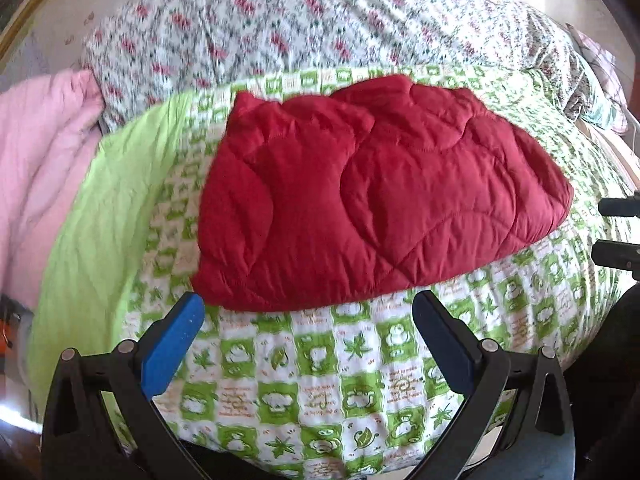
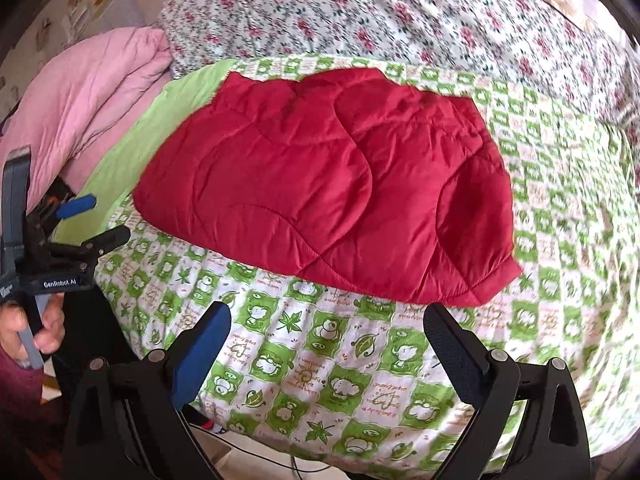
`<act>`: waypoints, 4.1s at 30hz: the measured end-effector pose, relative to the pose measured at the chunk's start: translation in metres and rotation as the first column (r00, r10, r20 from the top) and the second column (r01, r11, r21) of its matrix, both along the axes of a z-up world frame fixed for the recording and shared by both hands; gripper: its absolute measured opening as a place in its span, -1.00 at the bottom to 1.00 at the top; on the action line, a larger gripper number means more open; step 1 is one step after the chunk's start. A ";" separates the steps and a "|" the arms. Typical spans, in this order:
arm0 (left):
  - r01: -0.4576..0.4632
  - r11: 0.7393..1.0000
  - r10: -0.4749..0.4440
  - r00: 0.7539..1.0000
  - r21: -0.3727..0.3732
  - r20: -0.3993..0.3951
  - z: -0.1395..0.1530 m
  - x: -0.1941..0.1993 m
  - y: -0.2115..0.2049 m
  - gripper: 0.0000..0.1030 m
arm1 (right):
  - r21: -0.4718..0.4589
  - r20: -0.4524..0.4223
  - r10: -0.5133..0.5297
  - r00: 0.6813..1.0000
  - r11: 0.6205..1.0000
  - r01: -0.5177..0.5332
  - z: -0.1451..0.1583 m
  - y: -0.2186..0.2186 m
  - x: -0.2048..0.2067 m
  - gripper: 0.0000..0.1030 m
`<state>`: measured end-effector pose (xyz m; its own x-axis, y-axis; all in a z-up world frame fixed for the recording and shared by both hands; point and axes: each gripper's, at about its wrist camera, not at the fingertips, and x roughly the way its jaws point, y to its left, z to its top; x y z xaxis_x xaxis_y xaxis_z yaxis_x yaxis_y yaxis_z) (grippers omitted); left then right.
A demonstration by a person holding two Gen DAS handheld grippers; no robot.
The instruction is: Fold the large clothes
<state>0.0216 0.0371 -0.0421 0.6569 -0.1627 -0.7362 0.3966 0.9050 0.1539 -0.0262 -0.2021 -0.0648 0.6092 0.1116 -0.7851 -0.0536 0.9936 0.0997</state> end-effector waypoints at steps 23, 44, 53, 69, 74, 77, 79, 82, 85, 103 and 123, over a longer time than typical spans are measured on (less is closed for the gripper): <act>-0.033 0.997 0.029 0.998 0.072 0.054 -0.003 0.033 -0.035 1.00 | 0.007 -0.005 -0.004 1.000 1.000 0.004 -0.008 -0.015 0.050 0.98; -0.037 0.997 0.033 0.998 0.067 0.054 -0.003 0.045 -0.037 1.00 | 0.010 -0.018 0.004 1.000 1.000 -0.004 -0.009 -0.022 0.070 0.98; -0.033 0.997 0.029 0.998 0.063 0.053 -0.003 0.045 -0.038 1.00 | 0.008 -0.019 0.006 1.000 1.000 -0.006 -0.010 -0.022 0.071 0.98; -0.036 0.997 0.031 0.998 0.069 0.061 -0.002 0.046 -0.037 1.00 | 0.008 -0.018 0.007 1.000 1.000 -0.007 -0.010 -0.024 0.070 0.98; -0.036 0.997 0.032 0.997 0.072 0.064 -0.002 0.047 -0.037 1.00 | 0.008 -0.016 0.008 1.000 1.000 -0.007 -0.009 -0.023 0.070 0.98; -0.037 0.997 0.033 0.997 0.072 0.064 -0.001 0.047 -0.038 1.00 | 0.009 -0.015 0.009 1.000 1.000 -0.009 -0.008 -0.023 0.070 0.98; -0.038 0.997 0.033 0.997 0.072 0.065 -0.001 0.047 -0.038 1.00 | 0.008 -0.013 0.011 1.000 1.000 -0.011 -0.006 -0.023 0.070 0.98; -0.041 0.997 0.036 0.997 0.072 0.069 0.000 0.046 -0.038 1.00 | 0.007 -0.011 0.014 1.000 1.000 -0.014 -0.005 -0.023 0.070 0.98; -0.043 0.997 0.038 0.997 0.070 0.071 0.000 0.046 -0.037 1.00 | 0.008 -0.010 0.014 1.000 1.000 -0.014 -0.004 -0.023 0.071 0.98; -0.040 0.997 0.034 0.996 0.072 0.082 0.003 0.047 -0.040 1.00 | 0.004 -0.012 0.015 1.000 1.000 -0.015 -0.005 -0.024 0.072 0.98; -0.040 0.997 0.034 0.995 0.069 0.091 0.006 0.047 -0.041 1.00 | 0.007 -0.011 0.012 1.000 1.000 -0.012 -0.006 -0.027 0.074 0.98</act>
<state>0.0689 -0.0044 -0.0362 0.7253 -0.0862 -0.6830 0.3446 0.9044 0.2517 0.0479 -0.2287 -0.0712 0.5992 0.1245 -0.7908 -0.0647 0.9921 0.1072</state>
